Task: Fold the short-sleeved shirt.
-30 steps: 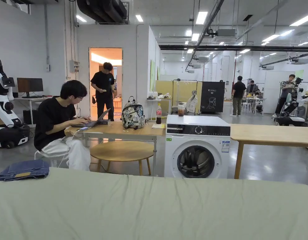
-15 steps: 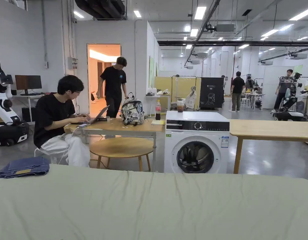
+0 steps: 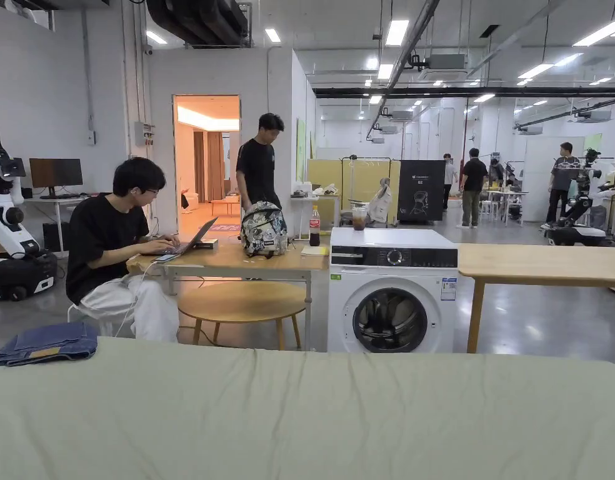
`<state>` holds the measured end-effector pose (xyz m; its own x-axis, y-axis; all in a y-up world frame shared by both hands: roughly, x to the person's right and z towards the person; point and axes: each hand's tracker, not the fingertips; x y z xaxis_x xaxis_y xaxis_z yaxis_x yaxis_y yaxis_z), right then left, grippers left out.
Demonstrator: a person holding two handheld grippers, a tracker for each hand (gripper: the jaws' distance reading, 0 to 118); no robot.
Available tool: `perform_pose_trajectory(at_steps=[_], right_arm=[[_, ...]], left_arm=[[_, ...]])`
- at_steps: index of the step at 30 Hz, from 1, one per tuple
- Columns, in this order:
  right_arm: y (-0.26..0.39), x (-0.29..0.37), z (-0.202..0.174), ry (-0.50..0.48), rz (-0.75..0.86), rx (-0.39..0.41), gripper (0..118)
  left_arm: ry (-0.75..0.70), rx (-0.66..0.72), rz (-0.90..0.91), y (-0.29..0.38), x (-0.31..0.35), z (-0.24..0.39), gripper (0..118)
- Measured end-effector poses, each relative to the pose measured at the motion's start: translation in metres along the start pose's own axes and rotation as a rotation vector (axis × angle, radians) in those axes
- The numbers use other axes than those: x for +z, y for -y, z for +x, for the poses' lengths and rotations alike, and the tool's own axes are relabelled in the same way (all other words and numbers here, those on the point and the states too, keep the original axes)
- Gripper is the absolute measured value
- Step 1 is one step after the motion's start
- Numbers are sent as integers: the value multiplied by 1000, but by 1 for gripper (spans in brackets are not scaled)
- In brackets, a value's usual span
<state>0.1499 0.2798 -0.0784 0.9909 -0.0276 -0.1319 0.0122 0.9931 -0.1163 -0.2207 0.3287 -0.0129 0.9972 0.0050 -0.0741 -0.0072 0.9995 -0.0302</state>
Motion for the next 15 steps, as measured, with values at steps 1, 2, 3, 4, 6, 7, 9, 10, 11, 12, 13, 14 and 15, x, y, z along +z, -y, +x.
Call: perform_pose_trajectory(at_steps=[1, 2, 3, 4, 6, 7, 9, 10, 11, 12, 13, 14, 15], right_arm=[[0, 0, -1, 4, 0, 6, 0], [0, 0, -1, 7, -2, 10, 0], [0, 0, -1, 6, -2, 10, 0], [0, 0, -1, 7, 1, 8, 0], [0, 0, -1, 3, 0, 6, 0], [-1, 0, -1, 4, 0, 6, 0], [-1, 0, -2, 10, 2, 14, 0], [-2, 0, -2, 9, 4, 18, 0], [-2, 0, -2, 11, 9, 23, 10], [-2, 1, -2, 14, 16, 25, 30], [-1, 2, -2, 18, 22, 24, 54], [-2, 2, -2, 18, 21, 22, 79], [-2, 1, -1, 17, 22, 19, 91]], left_arm=[[-9, -9, -1, 0, -1, 1, 0], [-12, -13, -4, 0, -1, 1, 0], [-11, -11, -5, 0, -1, 1, 0], [-12, -11, -6, -1, -1, 1, 0], [-9, -1, 2, -1, -1, 0, 0], [-7, 11, 12, -1, 0, 0, 0], [1, 23, 15, -2, 0, -1, 0], [0, 19, 15, -1, 0, -2, 0], [-6, 9, 15, -1, 0, -1, 0], [-16, -3, 12, -1, -1, 0, 5], [-19, -11, 11, 0, -2, 1, 21], [-6, -13, 1, 0, -3, 0, 51], [6, -8, -10, 1, -5, 0, 69]])
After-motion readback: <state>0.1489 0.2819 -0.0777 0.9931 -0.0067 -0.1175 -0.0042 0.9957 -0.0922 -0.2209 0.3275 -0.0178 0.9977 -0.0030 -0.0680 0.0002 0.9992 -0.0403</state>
